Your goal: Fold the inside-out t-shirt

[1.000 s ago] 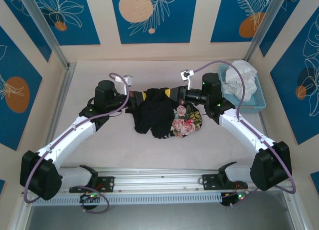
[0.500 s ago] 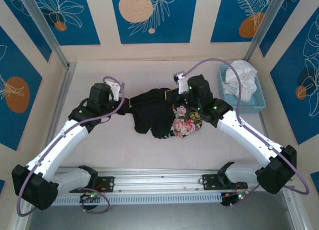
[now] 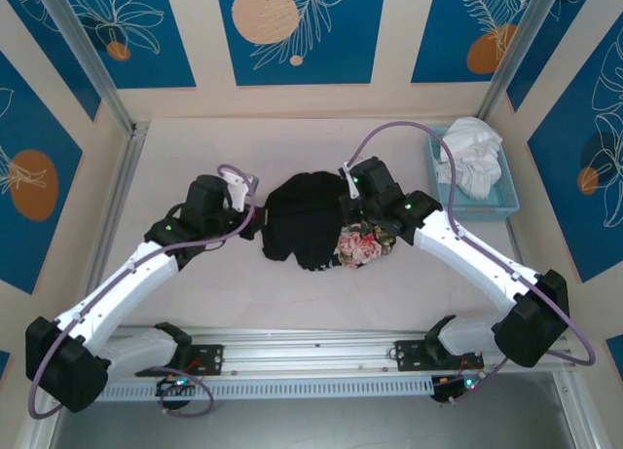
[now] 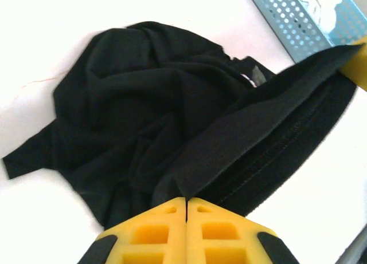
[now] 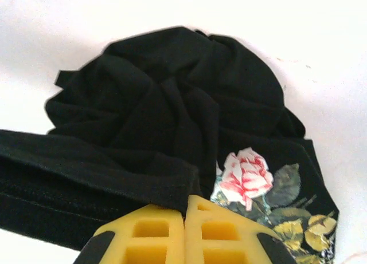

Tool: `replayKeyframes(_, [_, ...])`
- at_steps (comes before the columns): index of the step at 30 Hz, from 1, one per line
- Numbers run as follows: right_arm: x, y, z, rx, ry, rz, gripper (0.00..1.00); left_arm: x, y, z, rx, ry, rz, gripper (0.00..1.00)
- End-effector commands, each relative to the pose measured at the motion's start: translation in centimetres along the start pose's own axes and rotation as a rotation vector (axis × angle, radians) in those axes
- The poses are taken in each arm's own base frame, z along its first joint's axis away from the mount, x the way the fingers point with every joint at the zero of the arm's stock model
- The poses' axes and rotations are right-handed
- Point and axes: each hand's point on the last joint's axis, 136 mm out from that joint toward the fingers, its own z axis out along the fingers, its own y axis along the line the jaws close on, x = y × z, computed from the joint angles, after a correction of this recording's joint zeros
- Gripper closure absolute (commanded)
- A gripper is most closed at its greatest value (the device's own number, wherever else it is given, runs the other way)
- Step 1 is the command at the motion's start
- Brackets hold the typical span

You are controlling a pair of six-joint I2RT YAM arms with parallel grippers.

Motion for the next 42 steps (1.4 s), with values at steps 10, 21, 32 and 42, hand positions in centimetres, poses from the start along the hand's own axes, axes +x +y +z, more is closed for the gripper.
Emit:
replayKeyframes(10, [3.2, -3.2, 1.9, -0.072, 0.202, 0.093, 0.85, -1.2, -4.1, 4.3, 0.121, 0.112, 0.067, 1.00])
replayKeyframes(21, [0.2, -2.0, -0.8, -0.069, -0.022, -0.092, 0.57, -1.5, -5.1, 5.1, 0.123, 0.180, 0.086, 1.00])
replayKeyframes(32, [0.6, 7.7, -1.6, -0.417, -0.259, -0.415, 0.25, -1.8, -5.3, 4.4, 0.111, 0.180, 0.089, 1.00])
replayKeyframes(42, [2.1, 10.3, 1.0, -0.409, -0.400, -0.416, 0.23, -2.3, -5.8, 3.8, 0.129, 0.159, 0.085, 1.00])
